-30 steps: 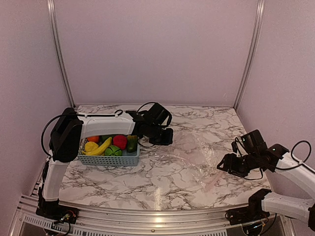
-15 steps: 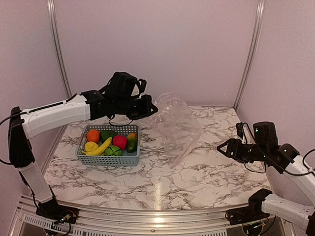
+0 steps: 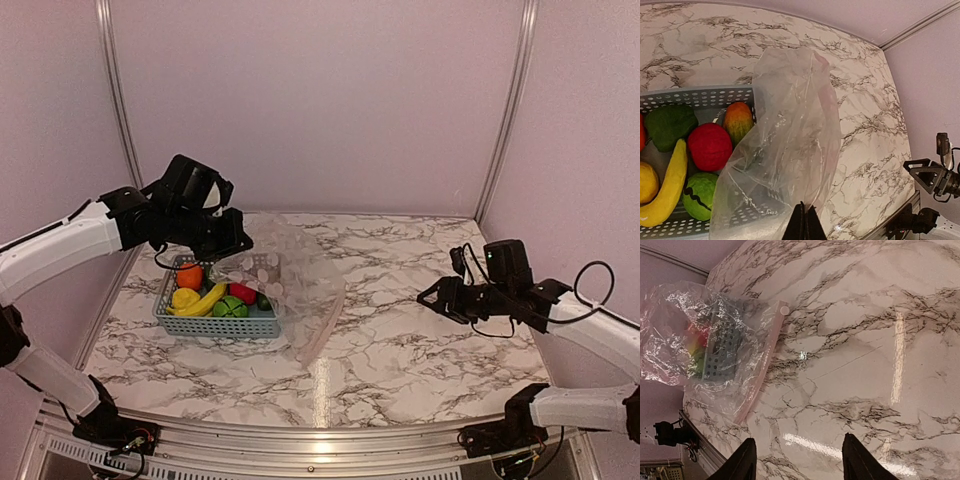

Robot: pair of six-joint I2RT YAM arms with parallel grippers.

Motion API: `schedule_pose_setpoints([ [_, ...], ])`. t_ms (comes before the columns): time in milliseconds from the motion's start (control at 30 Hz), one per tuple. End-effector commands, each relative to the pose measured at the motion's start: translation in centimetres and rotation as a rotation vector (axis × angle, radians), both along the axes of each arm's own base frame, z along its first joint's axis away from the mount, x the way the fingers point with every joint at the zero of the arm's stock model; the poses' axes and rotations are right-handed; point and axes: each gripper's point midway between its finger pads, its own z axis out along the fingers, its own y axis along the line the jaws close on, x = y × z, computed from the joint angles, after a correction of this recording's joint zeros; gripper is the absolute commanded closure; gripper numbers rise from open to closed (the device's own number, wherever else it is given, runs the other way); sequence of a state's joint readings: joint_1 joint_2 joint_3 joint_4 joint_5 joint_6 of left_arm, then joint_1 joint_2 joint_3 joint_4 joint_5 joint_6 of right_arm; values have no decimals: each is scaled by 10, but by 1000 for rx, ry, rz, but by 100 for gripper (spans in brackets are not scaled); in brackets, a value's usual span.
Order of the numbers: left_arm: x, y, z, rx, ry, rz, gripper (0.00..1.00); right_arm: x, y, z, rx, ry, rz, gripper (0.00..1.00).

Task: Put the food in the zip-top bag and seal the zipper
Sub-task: Place the zipper food storage bag in the bin, then pick up the zipper food storage bag from the bin.

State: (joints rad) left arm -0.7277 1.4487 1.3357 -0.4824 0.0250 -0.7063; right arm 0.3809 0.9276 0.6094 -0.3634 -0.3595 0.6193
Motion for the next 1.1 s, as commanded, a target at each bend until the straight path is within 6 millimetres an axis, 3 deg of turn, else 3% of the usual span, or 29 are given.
schedule_pose_setpoints([
  [0, -8, 65, -23, 193, 50, 99, 100, 19, 22, -10, 29, 9, 79, 46],
  [100, 2, 106, -39, 340, 48, 170, 100, 26, 40, -28, 27, 36, 126, 47],
  [133, 5, 117, -42, 396, 40, 180, 89, 28, 47, -33, 27, 46, 144, 47],
  [167, 10, 125, -40, 441, 20, 191, 67, 29, 56, -38, 26, 56, 167, 47],
  [233, 19, 130, -25, 486, -28, 201, 51, 33, 77, -47, 26, 69, 216, 47],
  [300, 28, 118, -4, 452, -74, 175, 45, 37, 99, -60, 28, 96, 267, 47],
  [367, 34, 98, 18, 404, -132, 132, 43, 45, 122, -59, 50, 73, 309, 47],
  [500, 27, 40, 38, 350, -230, -8, 42, 58, 149, -74, 79, 111, 354, 47],
  [600, 19, 5, 20, 300, -180, -92, 42, 63, 164, -73, 161, 108, 378, 47],
  [733, 10, -18, -15, 257, -78, -133, 43, 64, 183, -54, 313, 86, 431, 47],
  [833, 6, -17, -40, 278, -32, -134, 43, 67, 193, -50, 351, 79, 450, 47],
  [1067, 1, -4, -71, 376, 3, -154, 42, 75, 221, -41, 443, 64, 486, 47],
])
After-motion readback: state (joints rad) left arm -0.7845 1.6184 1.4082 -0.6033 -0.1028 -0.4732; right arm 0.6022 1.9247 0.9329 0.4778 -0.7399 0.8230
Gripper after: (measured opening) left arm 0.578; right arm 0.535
